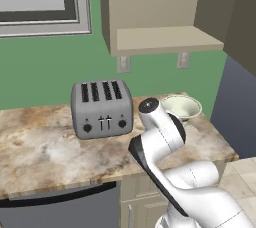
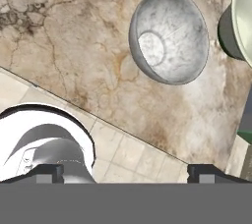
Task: Pick up the bowls on the counter and stack them on top of one another in the open cabinet. Place the smaller bowl on top of the larger bowl.
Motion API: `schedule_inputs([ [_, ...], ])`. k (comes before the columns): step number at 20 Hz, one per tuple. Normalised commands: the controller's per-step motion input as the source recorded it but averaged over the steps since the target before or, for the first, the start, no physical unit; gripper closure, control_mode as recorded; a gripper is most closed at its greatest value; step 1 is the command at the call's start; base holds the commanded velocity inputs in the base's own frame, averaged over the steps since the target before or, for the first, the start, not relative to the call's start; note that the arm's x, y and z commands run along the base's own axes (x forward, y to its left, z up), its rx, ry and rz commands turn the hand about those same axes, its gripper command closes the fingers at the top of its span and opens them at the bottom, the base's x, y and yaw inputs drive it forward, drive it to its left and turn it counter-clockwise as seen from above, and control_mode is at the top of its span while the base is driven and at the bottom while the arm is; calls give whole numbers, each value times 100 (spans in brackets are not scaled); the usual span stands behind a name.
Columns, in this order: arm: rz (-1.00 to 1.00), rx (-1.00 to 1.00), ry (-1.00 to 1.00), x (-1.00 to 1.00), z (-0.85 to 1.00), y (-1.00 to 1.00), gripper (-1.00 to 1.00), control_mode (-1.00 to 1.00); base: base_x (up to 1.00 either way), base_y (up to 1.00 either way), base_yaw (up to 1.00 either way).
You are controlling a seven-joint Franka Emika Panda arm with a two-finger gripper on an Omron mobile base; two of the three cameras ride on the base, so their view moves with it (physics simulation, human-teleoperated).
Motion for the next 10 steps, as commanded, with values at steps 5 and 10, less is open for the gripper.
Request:
schedule_inputs([
  [5, 0, 0, 0, 28, -24, 0, -100, -100, 0, 0, 0],
  [10, 0, -1, 0, 31, -25, 0, -100, -100, 0, 0, 0],
])
